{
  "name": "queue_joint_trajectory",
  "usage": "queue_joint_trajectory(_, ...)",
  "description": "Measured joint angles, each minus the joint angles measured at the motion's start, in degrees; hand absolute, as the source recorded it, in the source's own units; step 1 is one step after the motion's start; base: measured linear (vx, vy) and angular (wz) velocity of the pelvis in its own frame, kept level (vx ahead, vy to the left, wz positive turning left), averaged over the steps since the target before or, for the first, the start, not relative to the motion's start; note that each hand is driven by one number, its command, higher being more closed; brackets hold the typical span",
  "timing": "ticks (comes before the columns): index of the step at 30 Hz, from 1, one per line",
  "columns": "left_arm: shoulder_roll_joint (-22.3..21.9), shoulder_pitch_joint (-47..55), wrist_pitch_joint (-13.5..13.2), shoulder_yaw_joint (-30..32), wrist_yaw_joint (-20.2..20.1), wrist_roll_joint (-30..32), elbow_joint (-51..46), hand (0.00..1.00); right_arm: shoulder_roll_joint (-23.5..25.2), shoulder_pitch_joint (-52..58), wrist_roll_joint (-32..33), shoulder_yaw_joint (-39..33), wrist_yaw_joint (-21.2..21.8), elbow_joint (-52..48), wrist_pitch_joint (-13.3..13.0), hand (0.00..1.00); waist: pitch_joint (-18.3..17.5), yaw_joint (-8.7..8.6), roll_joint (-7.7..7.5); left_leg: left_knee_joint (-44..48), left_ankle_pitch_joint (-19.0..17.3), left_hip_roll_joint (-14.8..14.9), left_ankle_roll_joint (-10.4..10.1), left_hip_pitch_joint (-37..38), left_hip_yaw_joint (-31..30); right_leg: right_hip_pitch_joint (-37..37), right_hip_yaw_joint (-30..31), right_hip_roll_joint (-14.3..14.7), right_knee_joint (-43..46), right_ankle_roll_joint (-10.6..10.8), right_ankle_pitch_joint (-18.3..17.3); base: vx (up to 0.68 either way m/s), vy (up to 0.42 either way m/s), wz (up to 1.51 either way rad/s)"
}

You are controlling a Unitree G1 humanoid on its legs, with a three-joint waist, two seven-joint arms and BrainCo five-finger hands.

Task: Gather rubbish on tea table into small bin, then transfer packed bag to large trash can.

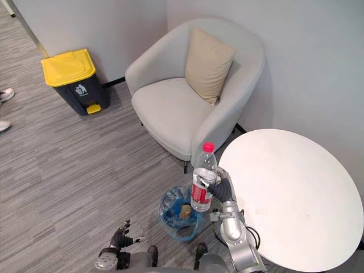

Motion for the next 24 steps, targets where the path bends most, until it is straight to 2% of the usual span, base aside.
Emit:
queue_joint_trajectory(4, 0.0, -0.9, -0.1, 0.0, 0.2, 0.0, -0.1, 0.0, -1.2, -3.8, 0.5, 2.4, -0.1, 4.2, 0.0, 1.0, 1.5, 0.64, 0.81, 2.4, 0.6, -0.3, -0.4, -4.1, -1.4, -3.7, -1.3, -0.4, 4.1, -0.9, -0.9, -0.13, -0.034, 0.23)
queue_joint_trajectory(6, 0.1, -3.3, 0.0, 0.0, 1.0, -0.1, -0.2, 0.0, -2.5, -7.3, 0.6, 3.7, -0.2, 4.4, 0.0, 1.0, 4.3, 1.28, 1.34, 6.2, 0.6, -1.0, -0.4, -9.0, -2.7, -8.7, -2.4, -1.0, 9.8, -1.5, -2.7, -0.23, -0.041, 0.37)
queue_joint_trajectory(8, 0.4, -5.2, -0.2, 0.0, 1.3, -0.2, -1.6, 0.0, -3.0, -12.3, 0.6, 4.6, -0.4, 4.8, 0.1, 1.0, 7.8, 1.55, 1.35, 9.7, 0.6, -1.8, -0.5, -14.4, -3.7, -14.6, -3.7, -3.2, 17.1, -1.9, -5.5, -0.31, -0.043, 0.47)
queue_joint_trajectory(11, 0.3, -7.0, -0.2, 0.1, 2.3, -0.2, -3.7, 0.0, -3.2, -17.2, 0.7, 6.1, -1.9, 5.5, 0.2, 1.0, 10.3, 1.73, 1.62, 11.8, 0.3, -1.7, -0.6, -20.0, -2.2, -20.8, -4.6, -5.2, 22.0, -1.7, -7.2, -0.28, -0.045, 0.39)
queue_joint_trajectory(13, -0.1, -6.9, -0.3, 0.1, 2.4, -0.4, -5.9, 0.0, -3.3, -18.6, 0.7, 6.4, -2.2, 5.5, 0.3, 1.0, 10.9, 1.93, 2.02, 13.2, 0.3, -1.0, -0.7, -22.9, -0.6, -23.6, -5.2, -6.0, 23.9, -1.8, -7.4, -0.12, -0.024, 0.27)
queue_joint_trajectory(15, -0.5, -7.6, -0.5, 0.1, 2.9, -0.9, -8.5, 0.0, -3.2, -20.7, 0.7, 6.5, -3.1, 5.3, 1.1, 1.0, 12.5, 3.0, 2.45, 16.7, 0.3, -0.4, -0.7, -26.9, 0.8, -27.6, -5.1, -7.1, 27.8, -1.6, -8.2, -0.12, -0.006, 0.1)
queue_joint_trajectory(19, -1.3, -10.5, -1.0, 1.8, 4.8, -2.2, -11.8, 0.0, -3.6, -27.9, 1.2, 6.3, -6.3, 3.7, 1.5, 1.0, 14.6, 3.02, 2.43, 22.1, 0.3, 0.0, -0.7, -37.3, 1.2, -37.6, -4.8, -8.4, 33.1, -1.6, -8.8, -0.09, 0.007, 0.08)
queue_joint_trajectory(24, -1.4, -14.8, -1.3, 3.3, 6.4, -3.9, -14.3, 0.0, -4.2, -35.7, 1.2, 5.9, -8.9, 3.7, 2.5, 1.0, 17.2, 3.64, 2.51, 27.0, 0.4, -0.1, 0.1, -46.5, 1.7, -46.7, -3.8, -9.3, 38.3, -2.2, -9.4, -0.02, -0.001, 0.03)
